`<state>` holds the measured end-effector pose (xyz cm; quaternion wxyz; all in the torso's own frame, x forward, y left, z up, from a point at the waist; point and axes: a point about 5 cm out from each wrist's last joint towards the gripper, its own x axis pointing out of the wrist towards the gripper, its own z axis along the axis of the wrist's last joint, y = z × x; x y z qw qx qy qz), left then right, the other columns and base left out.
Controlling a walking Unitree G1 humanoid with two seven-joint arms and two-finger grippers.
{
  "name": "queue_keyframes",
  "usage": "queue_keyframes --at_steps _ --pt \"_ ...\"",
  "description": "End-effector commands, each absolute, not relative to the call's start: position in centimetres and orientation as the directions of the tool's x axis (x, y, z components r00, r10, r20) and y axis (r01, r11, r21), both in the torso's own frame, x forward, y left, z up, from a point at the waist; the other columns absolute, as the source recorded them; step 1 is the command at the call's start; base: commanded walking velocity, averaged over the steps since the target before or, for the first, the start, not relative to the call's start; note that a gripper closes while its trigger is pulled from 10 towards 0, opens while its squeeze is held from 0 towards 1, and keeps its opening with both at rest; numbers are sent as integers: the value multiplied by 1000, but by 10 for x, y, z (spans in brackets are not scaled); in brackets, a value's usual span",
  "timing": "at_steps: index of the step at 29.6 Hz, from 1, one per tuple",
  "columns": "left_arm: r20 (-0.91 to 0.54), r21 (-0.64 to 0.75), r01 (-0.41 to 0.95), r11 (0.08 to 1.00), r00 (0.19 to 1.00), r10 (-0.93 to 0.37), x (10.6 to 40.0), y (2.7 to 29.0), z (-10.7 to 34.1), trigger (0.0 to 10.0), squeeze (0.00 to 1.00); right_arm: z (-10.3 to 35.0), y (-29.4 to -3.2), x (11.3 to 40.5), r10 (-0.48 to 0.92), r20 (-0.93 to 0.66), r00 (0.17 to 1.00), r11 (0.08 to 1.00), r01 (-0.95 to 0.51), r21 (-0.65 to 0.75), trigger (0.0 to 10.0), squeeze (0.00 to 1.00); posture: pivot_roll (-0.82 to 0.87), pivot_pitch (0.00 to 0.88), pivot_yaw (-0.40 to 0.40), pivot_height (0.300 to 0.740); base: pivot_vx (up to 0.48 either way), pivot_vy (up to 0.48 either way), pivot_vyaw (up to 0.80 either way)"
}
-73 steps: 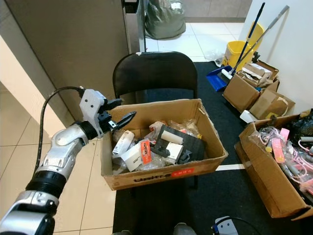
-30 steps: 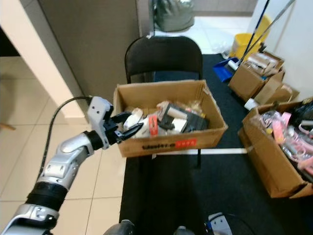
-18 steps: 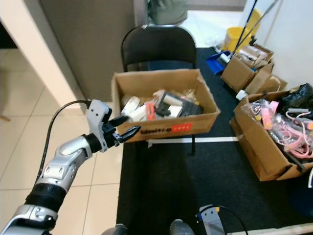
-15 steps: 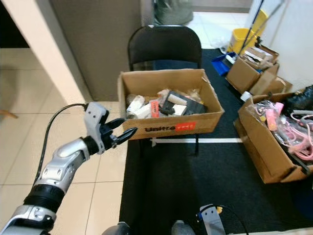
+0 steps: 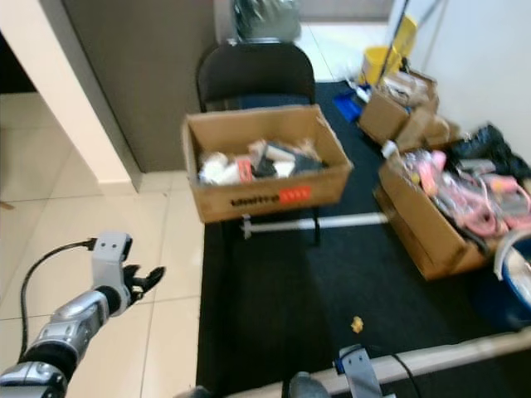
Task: Picking trash to rubbish bin
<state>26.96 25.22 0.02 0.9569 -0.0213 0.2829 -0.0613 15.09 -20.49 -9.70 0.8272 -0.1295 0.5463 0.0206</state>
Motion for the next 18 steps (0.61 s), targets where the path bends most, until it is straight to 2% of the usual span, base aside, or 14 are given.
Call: queue_keyframes --at_steps 1,2,3,4,5,8,10,12,18 --pt "-619 -56 78 995 779 -96 248 250 -22 10000 0 -100 -208 143 -113 -921 373 967 -173 -189 10000 0 -4 142 14 740 0 0 -788" --pt "-619 -56 78 995 779 -96 248 250 -22 10000 0 -100 -208 143 -113 -921 373 967 -173 -189 10000 0 -4 142 14 740 0 0 -788" --pt "-648 -48 65 997 758 -80 240 250 -29 10000 0 -100 -208 142 -114 -921 372 967 -173 -189 10000 0 -4 142 14 740 0 0 -788" --pt "-707 -45 33 998 705 -55 218 250 -46 10000 0 -100 -209 142 -117 -922 369 966 -173 -192 10000 0 -4 142 14 740 0 0 -788" --pt "-707 -45 33 998 705 -55 218 250 -46 10000 0 -100 -209 142 -117 -922 369 966 -173 -192 10000 0 -4 142 14 740 0 0 -788" --pt "-765 -41 15 999 642 -41 194 248 -62 10000 0 -100 -210 141 -123 -923 365 964 -175 -198 10000 0 -4 142 14 740 0 0 -788" --pt "-813 11 36 999 582 -12 175 247 -73 10000 0 -100 -210 142 -126 -923 364 963 -177 -201 10000 0 -4 142 14 740 0 0 -788" --pt "-829 16 32 999 559 -5 167 247 -77 10000 0 -100 -210 142 -127 -923 364 963 -177 -202 10000 0 -4 142 14 740 0 0 -788" --pt "-905 39 40 998 424 18 125 246 -94 10000 0 -100 -209 141 -130 -923 363 962 -179 -206 10000 0 -4 142 14 740 0 0 -786"
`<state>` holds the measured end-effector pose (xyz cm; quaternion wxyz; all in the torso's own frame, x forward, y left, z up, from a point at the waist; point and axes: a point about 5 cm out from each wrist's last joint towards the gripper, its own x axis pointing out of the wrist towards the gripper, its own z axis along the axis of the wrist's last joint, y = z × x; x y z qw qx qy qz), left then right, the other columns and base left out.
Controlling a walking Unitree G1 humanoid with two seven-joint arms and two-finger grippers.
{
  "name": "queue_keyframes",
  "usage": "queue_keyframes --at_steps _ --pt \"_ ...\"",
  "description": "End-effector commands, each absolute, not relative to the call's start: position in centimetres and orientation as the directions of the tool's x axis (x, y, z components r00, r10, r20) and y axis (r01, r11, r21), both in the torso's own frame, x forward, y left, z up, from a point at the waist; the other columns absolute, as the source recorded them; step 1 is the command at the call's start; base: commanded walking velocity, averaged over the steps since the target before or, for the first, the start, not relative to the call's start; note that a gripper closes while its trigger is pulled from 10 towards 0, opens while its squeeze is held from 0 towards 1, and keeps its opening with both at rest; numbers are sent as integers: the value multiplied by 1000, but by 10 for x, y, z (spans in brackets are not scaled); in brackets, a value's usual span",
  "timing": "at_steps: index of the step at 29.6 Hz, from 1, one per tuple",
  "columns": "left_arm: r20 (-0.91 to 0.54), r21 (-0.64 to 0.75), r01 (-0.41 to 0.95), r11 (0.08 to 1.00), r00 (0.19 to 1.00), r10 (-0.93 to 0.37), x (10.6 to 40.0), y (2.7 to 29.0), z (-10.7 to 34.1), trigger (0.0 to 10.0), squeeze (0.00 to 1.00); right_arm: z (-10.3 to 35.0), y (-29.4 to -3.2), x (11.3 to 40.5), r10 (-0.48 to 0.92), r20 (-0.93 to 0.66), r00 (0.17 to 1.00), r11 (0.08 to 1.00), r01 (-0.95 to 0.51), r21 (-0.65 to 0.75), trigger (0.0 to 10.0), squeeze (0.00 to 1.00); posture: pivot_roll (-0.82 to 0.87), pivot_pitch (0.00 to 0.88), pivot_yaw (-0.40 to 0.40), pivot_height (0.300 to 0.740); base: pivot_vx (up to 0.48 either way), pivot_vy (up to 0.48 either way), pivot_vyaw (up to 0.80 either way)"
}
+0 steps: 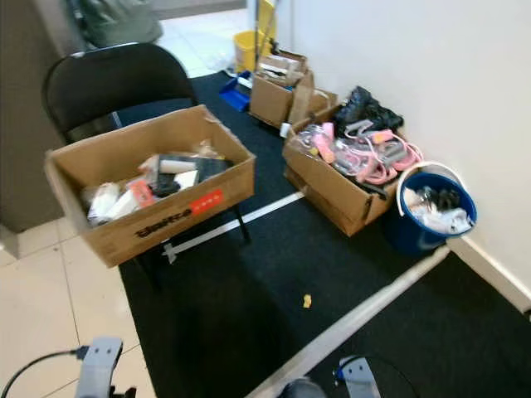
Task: Picking trash to rubbish bin
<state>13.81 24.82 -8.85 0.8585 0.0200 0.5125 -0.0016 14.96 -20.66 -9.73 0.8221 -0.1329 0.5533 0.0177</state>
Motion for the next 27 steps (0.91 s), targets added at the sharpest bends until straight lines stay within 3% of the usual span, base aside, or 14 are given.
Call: queue_keyframes --at_steps 1,27 --pt "-911 45 51 998 411 20 121 245 -96 10000 0 -100 -209 141 -130 -923 362 962 -180 -206 10000 0 -4 142 14 740 0 0 -781" --pt "-946 116 343 932 325 -2 116 224 -103 10000 0 -100 -211 141 -142 -923 357 960 -177 -216 10000 0 -26 119 24 740 0 0 -784"
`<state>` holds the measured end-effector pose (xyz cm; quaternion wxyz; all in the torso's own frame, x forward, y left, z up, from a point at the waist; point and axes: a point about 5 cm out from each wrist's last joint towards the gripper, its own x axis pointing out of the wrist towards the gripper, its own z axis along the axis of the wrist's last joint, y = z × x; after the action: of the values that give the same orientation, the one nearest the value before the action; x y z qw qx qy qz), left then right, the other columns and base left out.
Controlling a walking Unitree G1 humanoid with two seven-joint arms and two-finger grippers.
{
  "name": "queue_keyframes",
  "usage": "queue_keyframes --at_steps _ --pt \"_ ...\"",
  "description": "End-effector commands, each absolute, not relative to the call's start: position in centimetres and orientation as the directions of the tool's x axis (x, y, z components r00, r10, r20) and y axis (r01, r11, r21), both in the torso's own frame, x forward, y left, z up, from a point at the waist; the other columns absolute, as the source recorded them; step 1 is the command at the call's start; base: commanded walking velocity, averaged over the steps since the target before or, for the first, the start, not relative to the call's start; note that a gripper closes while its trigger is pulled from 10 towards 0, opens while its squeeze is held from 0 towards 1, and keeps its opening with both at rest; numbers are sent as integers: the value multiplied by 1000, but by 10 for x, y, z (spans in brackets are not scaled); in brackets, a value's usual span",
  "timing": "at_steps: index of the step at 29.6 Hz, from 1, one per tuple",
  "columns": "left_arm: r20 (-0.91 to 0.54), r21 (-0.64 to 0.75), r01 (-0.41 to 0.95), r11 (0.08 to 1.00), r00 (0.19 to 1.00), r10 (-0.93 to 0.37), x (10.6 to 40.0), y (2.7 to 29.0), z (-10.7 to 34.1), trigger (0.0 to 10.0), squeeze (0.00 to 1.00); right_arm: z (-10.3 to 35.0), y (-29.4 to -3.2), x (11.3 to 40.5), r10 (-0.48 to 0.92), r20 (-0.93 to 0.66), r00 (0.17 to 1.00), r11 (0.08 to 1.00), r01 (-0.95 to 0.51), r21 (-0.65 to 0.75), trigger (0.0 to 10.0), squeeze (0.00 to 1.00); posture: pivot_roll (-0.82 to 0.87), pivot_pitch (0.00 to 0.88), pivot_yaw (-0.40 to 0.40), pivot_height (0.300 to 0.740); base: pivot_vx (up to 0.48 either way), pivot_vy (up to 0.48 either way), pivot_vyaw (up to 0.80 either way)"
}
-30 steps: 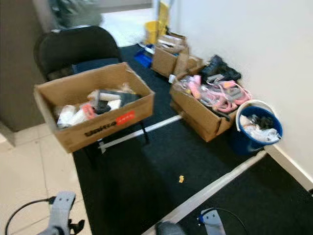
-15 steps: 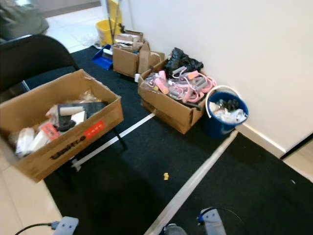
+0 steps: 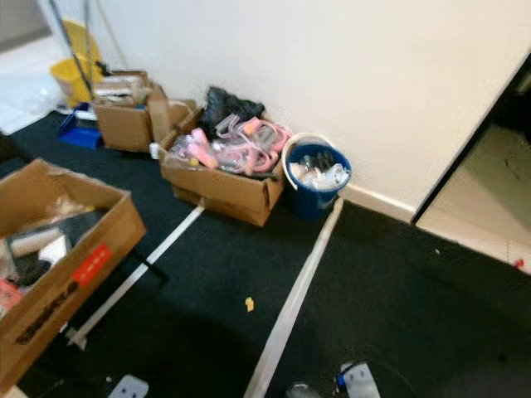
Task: Picking trash to rubbish bin
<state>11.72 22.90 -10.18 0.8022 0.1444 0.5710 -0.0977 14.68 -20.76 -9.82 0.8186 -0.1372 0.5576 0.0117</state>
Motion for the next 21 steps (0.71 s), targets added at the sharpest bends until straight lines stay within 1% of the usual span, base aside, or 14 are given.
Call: queue_keyframes --at_steps 1,5,13,21 --pt "-946 114 344 932 325 -4 117 222 -104 10000 0 -100 -211 140 -142 -923 358 960 -177 -216 10000 0 -26 119 24 740 0 0 -781" --pt "-947 110 345 932 322 -8 117 216 -105 10000 0 -100 -212 140 -145 -923 357 959 -178 -219 10000 0 -30 113 20 740 0 0 -783" --pt "-948 131 344 930 316 16 115 224 -104 10000 0 -100 -214 140 -149 -922 357 958 -179 -224 10000 0 -31 118 17 740 0 0 -781" --pt "-949 132 353 926 314 16 114 222 -105 10000 0 -99 -214 140 -150 -922 356 958 -179 -224 10000 0 -31 118 17 740 0 0 -782"
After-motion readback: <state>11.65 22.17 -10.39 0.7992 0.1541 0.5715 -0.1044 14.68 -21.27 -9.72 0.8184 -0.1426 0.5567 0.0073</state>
